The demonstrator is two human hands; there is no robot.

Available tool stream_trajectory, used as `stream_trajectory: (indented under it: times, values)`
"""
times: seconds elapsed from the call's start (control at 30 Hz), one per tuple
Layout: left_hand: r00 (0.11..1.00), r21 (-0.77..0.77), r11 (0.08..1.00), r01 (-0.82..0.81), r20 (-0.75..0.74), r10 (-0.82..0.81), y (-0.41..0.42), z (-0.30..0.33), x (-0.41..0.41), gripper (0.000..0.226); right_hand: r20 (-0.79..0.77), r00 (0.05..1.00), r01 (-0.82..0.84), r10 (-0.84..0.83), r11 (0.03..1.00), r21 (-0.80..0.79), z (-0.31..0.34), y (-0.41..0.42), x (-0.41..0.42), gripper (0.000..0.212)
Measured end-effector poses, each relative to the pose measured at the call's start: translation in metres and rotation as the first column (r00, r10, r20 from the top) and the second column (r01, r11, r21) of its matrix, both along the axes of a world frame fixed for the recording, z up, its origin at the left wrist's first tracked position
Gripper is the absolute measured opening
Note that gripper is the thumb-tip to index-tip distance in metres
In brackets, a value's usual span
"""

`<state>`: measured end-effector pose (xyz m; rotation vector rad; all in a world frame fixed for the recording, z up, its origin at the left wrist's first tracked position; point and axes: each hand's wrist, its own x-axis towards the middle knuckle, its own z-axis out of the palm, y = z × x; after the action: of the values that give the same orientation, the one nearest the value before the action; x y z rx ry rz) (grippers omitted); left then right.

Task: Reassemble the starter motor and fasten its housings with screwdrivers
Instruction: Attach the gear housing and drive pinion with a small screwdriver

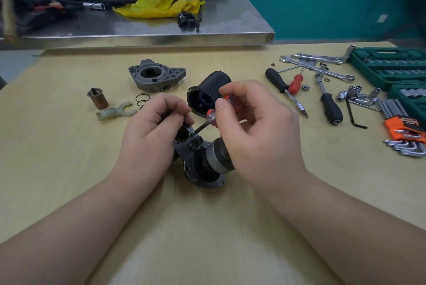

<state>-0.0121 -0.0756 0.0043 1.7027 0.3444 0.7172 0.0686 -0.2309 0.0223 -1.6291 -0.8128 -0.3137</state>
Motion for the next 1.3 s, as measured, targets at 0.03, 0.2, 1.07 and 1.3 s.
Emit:
stream_trajectory:
  times: [0.03,0.2,1.07,1.3]
  values:
    - [1.000,0.006,1.000,0.006,0.000,-0.006,-0.0001,0.0003,0.0001,0.026,-0.004,1.000,0.001,-0.001,1.000,-0.003,0.0000,0.0001,0.0001,0.008]
    - [1.000,0.028,0.999,0.019,0.003,-0.019,0.0013,0.0006,-0.0007,0.026,-0.025,1.000,-0.005,0.005,1.000,-0.011,-0.0001,0.0003,-0.0001,0.008]
    - [0.999,0.058,0.998,0.000,-0.046,0.003,0.0053,0.0001,-0.0027,0.019,-0.089,0.989,-0.129,0.120,0.986,-0.107,0.0075,-0.0071,-0.0020,0.028]
    - [0.998,0.111,0.994,0.010,-0.056,-0.004,0.0054,0.0003,-0.0033,0.019,-0.130,0.980,-0.153,0.152,0.988,0.002,0.0026,-0.0048,-0.0054,0.036]
